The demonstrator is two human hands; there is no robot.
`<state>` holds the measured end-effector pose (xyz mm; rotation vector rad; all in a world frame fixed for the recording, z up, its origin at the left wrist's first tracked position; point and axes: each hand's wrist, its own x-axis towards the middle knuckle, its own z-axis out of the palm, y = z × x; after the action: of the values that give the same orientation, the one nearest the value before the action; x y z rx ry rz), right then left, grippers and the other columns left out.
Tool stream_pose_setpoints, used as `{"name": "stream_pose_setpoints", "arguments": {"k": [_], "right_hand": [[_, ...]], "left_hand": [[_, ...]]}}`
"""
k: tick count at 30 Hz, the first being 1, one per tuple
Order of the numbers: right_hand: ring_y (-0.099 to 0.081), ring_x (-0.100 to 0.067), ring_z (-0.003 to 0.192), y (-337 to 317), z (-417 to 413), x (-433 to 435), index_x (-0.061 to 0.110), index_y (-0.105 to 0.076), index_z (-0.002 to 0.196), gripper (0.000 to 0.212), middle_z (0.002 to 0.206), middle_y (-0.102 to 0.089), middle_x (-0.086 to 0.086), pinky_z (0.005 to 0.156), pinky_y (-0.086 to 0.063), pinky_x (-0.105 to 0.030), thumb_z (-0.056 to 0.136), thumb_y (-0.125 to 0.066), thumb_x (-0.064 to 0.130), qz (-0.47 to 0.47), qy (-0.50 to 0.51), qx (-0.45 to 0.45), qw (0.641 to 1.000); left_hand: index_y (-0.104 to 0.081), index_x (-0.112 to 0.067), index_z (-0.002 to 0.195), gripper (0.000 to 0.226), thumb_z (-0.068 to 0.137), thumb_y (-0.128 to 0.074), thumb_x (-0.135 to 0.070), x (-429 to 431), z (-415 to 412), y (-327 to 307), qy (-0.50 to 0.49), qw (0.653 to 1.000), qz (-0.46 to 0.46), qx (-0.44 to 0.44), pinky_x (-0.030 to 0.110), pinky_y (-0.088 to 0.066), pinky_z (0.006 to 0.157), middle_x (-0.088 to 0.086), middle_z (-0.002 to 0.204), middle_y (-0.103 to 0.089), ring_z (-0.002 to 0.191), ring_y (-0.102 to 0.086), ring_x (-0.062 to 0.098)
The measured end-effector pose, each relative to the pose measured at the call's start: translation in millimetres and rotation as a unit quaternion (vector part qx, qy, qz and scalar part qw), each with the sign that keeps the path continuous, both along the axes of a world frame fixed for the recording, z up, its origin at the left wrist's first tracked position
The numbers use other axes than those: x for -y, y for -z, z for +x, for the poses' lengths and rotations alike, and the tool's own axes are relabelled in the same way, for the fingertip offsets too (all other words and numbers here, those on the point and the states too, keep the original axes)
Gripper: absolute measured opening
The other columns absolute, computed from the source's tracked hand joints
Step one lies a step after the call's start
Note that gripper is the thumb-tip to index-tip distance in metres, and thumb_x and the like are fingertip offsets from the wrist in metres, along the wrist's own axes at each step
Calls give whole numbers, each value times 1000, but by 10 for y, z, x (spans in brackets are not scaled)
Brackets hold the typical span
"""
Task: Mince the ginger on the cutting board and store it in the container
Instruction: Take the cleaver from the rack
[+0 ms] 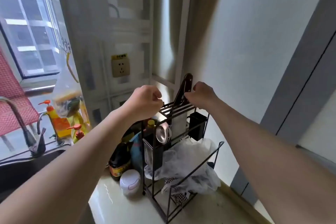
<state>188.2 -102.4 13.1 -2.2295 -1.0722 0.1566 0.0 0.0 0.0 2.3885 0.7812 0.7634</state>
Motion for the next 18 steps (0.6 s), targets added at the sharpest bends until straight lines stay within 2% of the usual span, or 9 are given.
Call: {"name": "stream_pose_setpoints", "arguments": {"k": [4,6,8,11,14,18], "right_hand": [[-59,-25,78,62,102,-208,19,-47,77,23,79,-57,-2,63,-50,-33,89,-65,27,-9,12,-1,1000],[-64,-26,82,81,120,-264,17,-53,83,19,84,-61,-4,68,-60,-38,84,-68,29,-12,13,-3,1000],[-67,-27,87,91,136,-285,16,-59,92,19,91,-65,-5,77,-64,-45,81,-68,28,-9,14,0,1000],[-67,-28,90,81,145,-301,15,-59,95,18,94,-65,-6,80,-63,-48,83,-66,27,-4,9,11,1000],[-67,-29,94,5,114,-285,15,-60,99,19,95,-64,-5,82,-60,-44,86,-64,28,19,4,28,999],[-66,-27,92,-270,65,-228,18,-59,91,13,95,-65,-5,81,-60,-43,84,-63,28,78,-1,32,996]], "left_hand": [[-70,-19,110,21,92,-59,-21,-101,52,109,-3,1000,-7,-14,22,-46,67,-6,95,-68,87,-63,11],[-70,-19,111,22,92,-59,-21,-124,78,128,-2,1000,-13,-14,25,-51,72,-7,96,-67,88,-63,10],[-69,-20,111,23,92,-58,-21,-151,103,134,-1,1000,-14,-9,26,-53,74,-7,96,-68,89,-63,10],[-70,-20,110,22,91,-59,-21,-142,125,128,-4,1000,-16,-8,25,-51,72,-7,95,-68,89,-63,11],[-69,-19,110,21,91,-60,-20,-128,119,97,-8,1000,-15,-6,23,-49,71,-8,95,-67,88,-62,9],[-66,-17,117,27,92,-57,-17,-81,78,-18,-15,1000,-16,0,25,-53,76,-7,97,-66,90,-62,9]]}}
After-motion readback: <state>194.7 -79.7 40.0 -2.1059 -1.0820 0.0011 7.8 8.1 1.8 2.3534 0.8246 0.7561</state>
